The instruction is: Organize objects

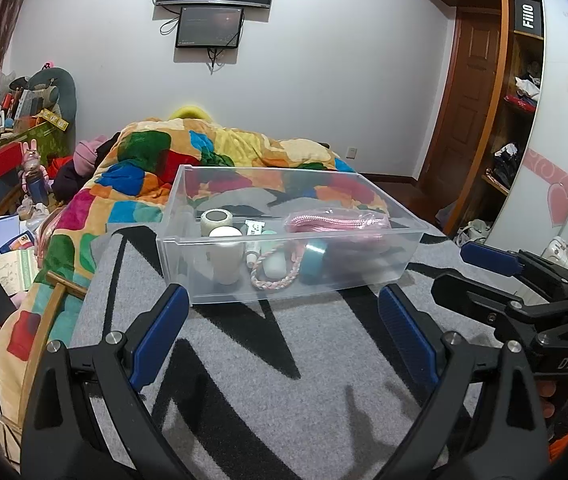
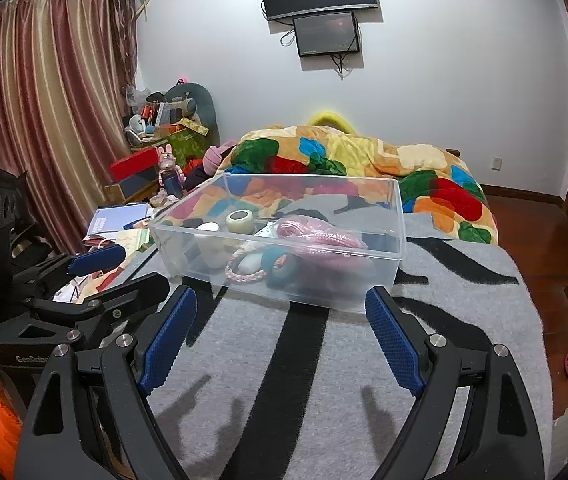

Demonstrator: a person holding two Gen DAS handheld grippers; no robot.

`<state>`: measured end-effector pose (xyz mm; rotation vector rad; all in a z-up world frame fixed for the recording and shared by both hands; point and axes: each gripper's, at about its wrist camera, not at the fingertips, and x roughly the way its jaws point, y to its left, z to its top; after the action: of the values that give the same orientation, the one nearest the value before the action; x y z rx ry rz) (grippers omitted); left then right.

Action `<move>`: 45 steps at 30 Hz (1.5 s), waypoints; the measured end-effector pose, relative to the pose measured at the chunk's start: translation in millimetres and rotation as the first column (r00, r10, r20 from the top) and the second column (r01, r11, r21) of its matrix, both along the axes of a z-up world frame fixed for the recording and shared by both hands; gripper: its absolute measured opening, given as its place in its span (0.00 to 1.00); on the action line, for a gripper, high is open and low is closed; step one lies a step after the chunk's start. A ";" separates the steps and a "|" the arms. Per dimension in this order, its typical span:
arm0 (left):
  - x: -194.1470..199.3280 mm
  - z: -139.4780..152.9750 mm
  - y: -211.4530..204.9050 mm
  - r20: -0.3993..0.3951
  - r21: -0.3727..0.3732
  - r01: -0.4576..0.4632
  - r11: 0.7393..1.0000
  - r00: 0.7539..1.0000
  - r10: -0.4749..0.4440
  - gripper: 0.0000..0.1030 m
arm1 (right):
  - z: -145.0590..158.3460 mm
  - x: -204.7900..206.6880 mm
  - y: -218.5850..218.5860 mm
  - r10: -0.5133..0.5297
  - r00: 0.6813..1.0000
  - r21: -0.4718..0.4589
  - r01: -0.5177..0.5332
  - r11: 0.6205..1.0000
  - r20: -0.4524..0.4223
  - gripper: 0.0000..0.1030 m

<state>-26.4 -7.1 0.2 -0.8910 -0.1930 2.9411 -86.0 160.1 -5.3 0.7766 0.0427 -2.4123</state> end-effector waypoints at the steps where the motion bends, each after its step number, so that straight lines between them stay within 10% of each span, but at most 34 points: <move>1: -0.2 0.1 -0.1 0.000 0.000 0.000 1.000 1.000 0.000 0.94 | 0.1 0.2 -0.1 0.000 1.000 0.002 0.000 1.000 -0.001 0.82; 45: 7.2 1.0 0.5 -0.006 0.048 0.012 0.999 1.000 -0.011 0.94 | -2.2 -0.5 0.6 -0.001 1.000 -0.016 0.002 1.000 0.029 0.82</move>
<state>-19.2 -6.6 1.2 -0.8748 -0.2561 2.9148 -86.5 160.7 -7.5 0.8038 0.0114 -2.3996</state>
